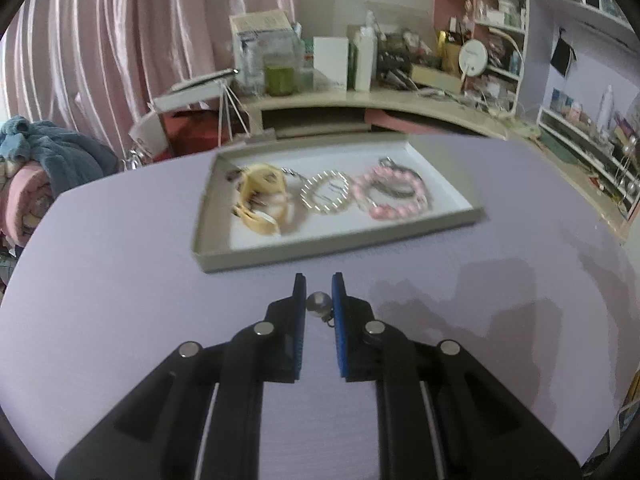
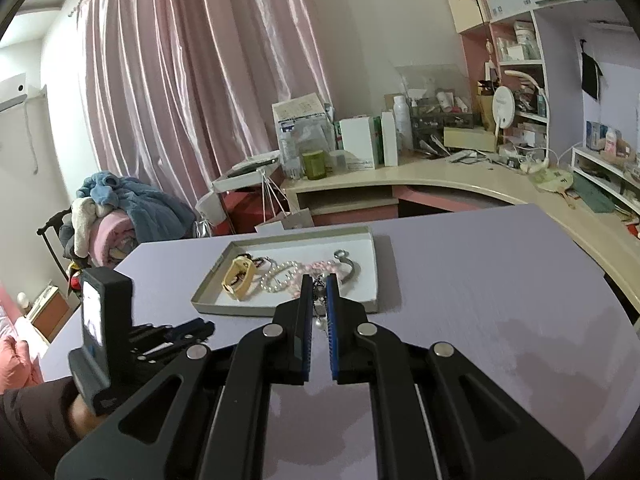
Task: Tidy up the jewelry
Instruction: 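Release the chain earring into the tray with the right gripper while the left drops the pearl stud there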
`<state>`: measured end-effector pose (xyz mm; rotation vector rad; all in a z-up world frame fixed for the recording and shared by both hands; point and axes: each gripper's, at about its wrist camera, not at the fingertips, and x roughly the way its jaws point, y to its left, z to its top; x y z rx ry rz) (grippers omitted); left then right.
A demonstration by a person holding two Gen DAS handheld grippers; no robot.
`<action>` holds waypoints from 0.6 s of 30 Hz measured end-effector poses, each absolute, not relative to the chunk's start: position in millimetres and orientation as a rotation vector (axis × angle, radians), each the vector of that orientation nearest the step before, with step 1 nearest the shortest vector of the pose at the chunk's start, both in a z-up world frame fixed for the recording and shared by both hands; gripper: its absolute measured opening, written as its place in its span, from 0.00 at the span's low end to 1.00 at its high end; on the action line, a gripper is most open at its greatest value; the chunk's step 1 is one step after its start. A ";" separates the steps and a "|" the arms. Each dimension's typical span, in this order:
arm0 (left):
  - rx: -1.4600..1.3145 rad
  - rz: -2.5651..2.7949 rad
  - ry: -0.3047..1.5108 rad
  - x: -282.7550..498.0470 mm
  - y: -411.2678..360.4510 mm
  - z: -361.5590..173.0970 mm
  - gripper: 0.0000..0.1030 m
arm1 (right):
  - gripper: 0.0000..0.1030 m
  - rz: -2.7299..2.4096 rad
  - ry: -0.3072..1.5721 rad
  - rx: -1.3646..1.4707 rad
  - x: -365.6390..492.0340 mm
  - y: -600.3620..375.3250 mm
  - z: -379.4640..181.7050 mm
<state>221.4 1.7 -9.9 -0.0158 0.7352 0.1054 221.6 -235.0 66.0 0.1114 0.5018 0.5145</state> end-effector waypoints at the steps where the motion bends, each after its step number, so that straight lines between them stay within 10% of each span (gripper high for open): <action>1: -0.020 0.107 0.728 219.9 5.9 -5.3 0.13 | 0.07 0.517 0.497 0.110 222.5 -232.8 68.0; 18: -0.107 0.089 0.607 240.1 62.8 70.4 0.13 | 0.07 0.590 0.490 0.143 295.1 -173.0 83.3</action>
